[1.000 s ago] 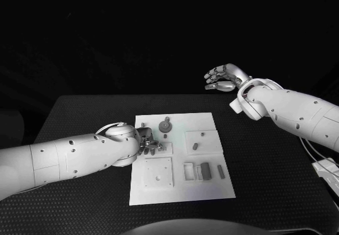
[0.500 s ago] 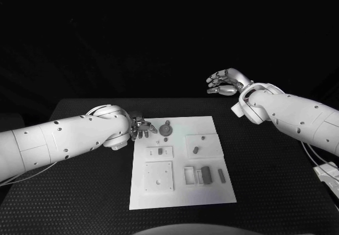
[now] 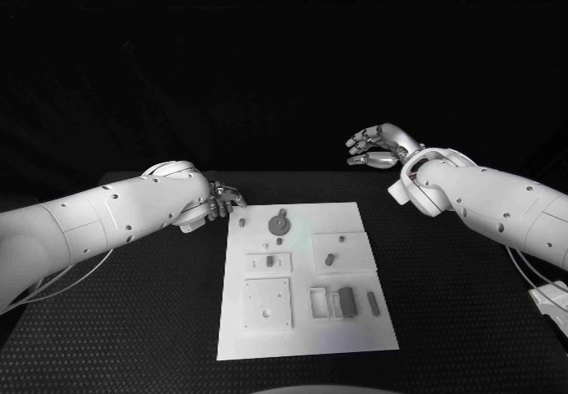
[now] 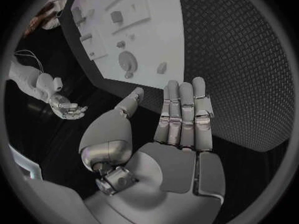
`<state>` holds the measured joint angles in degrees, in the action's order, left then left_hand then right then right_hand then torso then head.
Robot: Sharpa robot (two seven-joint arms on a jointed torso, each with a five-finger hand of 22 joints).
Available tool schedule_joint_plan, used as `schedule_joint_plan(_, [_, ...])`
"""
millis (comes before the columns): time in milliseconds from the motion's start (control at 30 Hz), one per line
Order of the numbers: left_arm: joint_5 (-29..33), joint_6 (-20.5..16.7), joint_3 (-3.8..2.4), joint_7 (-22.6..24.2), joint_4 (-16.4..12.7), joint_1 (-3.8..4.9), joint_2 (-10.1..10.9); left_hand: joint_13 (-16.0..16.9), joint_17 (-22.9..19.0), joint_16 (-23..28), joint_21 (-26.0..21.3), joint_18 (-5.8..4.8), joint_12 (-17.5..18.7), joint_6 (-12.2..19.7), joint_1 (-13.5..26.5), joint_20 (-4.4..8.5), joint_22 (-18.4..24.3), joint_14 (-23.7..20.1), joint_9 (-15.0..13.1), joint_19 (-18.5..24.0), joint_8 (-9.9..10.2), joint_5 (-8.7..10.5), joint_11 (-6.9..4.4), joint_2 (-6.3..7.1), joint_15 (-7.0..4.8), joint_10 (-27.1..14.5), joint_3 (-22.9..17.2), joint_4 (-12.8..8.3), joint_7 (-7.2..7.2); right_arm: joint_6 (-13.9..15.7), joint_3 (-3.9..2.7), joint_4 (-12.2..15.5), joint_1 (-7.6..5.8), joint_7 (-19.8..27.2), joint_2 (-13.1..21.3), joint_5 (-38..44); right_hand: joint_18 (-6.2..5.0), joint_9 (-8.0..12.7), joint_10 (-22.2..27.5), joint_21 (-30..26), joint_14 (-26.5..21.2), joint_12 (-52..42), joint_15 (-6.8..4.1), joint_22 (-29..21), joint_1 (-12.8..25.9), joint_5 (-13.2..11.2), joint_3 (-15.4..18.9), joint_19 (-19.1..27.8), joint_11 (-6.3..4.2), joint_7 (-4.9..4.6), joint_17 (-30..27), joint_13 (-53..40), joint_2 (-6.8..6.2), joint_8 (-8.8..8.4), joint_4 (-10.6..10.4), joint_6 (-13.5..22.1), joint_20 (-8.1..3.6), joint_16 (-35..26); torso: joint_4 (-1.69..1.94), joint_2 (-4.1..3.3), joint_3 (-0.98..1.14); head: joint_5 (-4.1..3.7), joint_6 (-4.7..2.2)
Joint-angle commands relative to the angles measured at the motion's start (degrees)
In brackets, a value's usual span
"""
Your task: Assemble the parts on the task board
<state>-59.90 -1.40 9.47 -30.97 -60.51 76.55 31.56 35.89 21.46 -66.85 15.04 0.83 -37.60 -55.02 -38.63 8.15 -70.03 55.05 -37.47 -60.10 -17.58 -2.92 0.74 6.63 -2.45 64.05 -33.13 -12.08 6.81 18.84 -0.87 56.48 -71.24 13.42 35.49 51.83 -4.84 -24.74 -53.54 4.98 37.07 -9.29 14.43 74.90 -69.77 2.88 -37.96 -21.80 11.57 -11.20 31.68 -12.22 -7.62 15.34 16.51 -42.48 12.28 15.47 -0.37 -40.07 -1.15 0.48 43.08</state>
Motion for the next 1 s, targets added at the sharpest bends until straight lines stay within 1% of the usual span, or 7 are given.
schedule_joint_plan(33, [-3.15,2.71,-0.04,2.53,3.48,0.0,-2.25,-0.34,-0.2,0.59,-0.48,-0.66,0.56,0.7,-0.43,-0.32,0.3,-0.36,0.0,0.41,-0.04,0.11,0.21,0.14,0.35,-0.47,0.11,0.34,0.21,-0.78,-0.02,0.02,0.06,0.68,-0.18,0.15,0.97,0.09,0.34,0.27,-0.54,0.04,0.05,1.56,0.58,-0.04,0.37,0.39,-0.05,-1.96,-0.05,0.08,-0.07,0.25,-0.12,0.38,0.2,-0.36,-0.06,-0.02,-0.07,0.19,-0.36])
schedule_joint_plan(100, [-4.3,3.15,-0.01,2.75,5.0,-0.12,-3.2,-1.05,-0.69,1.85,-1.53,-0.82,1.87,1.99,-0.41,-0.87,0.82,-1.73,0.19,1.71,0.49,0.16,0.88,0.41,0.97,-1.97,0.12,0.45,0.83,-0.81,-0.02,0.13,0.07,0.69,-0.22,0.15,0.98,0.09,0.34,0.27,-0.53,0.04,0.05,1.56,0.59,-0.04,0.37,0.4,-0.05,-1.96,-0.05,0.08,-0.06,0.25,-0.12,0.38,0.2,-0.36,-0.1,-0.03,-0.04,0.28,-0.54])
schedule_joint_plan(200, [-4.74,3.84,0.02,3.11,6.71,-0.67,-4.24,-1.6,-0.93,2.58,-2.28,-0.77,2.61,2.68,-0.6,-1.42,1.26,-2.19,0.18,2.21,0.57,0.12,1.26,0.67,1.52,-2.33,0.15,0.69,1.19,-0.91,-0.02,0.2,0.09,0.66,-0.3,0.15,0.99,0.09,0.34,0.28,-0.53,0.03,0.05,1.56,0.6,-0.04,0.37,0.4,-0.05,-1.96,-0.04,0.09,-0.04,0.25,-0.13,0.39,0.2,-0.36,-0.17,-0.08,0.0,0.39,-0.7])
schedule_joint_plan(433, [-5.37,4.92,0.04,4.03,8.77,-2.16,-5.7,-1.95,-0.97,2.88,-2.67,-0.59,2.96,2.59,-1.24,-1.69,1.5,-2.17,0.0,2.17,0.2,0.11,1.28,0.18,1.75,-2.22,0.16,0.61,1.14,-0.95,-0.02,0.15,0.14,0.68,-0.39,0.15,1.0,0.1,0.34,0.3,-0.54,0.03,0.06,1.56,0.63,-0.04,0.37,0.42,-0.05,-1.97,-0.04,0.1,-0.02,0.26,-0.15,0.41,0.2,-0.35,-0.13,-0.06,0.05,0.23,-0.54])
schedule_joint_plan(533, [-5.37,5.05,0.04,4.59,9.13,-2.52,-6.1,-2.08,-0.96,2.97,-2.8,-0.53,3.08,2.42,-1.54,-1.78,1.56,-2.14,-0.09,2.12,-0.02,0.12,1.25,-0.07,1.82,-2.16,0.26,0.44,1.08,-0.95,-0.02,0.04,0.2,0.69,-0.51,0.15,1.01,0.1,0.35,0.3,-0.54,0.02,0.06,1.56,0.65,-0.04,0.38,0.43,-0.05,-1.97,-0.04,0.11,-0.02,0.26,-0.15,0.42,0.2,-0.35,-0.09,-0.05,0.05,0.04,-0.43])
schedule_joint_plan(733, [-5.37,4.87,0.04,4.87,9.48,-2.71,-6.34,-2.24,-0.97,3.12,-2.99,-0.5,3.26,2.28,-1.6,-1.89,1.64,-2.2,-0.14,2.14,-0.19,0.12,1.22,-0.2,1.91,-2.17,0.47,0.37,0.96,-1.0,-0.02,0.05,0.28,0.7,-0.57,0.15,1.02,0.1,0.35,0.32,-0.55,0.01,0.06,1.56,0.67,-0.04,0.38,0.44,-0.05,-1.98,-0.04,0.12,0.0,0.27,-0.16,0.43,0.19,-0.34,-0.01,0.05,0.07,-0.07,-0.11])
schedule_joint_plan(1000, [-5.37,5.34,0.08,5.2,10.06,-2.83,-6.77,-2.42,-0.94,3.25,-3.18,-0.42,3.43,2.14,-1.87,-1.97,1.7,-2.2,-0.15,2.11,-0.35,0.11,1.19,-0.76,1.98,-2.1,0.6,0.24,0.92,-1.04,-0.02,0.01,0.3,0.72,-0.65,0.15,1.04,0.11,0.36,0.34,-0.56,0.0,0.06,1.56,0.69,-0.04,0.38,0.46,-0.04,-1.98,-0.04,0.14,0.0,0.28,-0.15,0.45,0.18,-0.33,-0.04,0.05,0.06,-0.12,0.04])
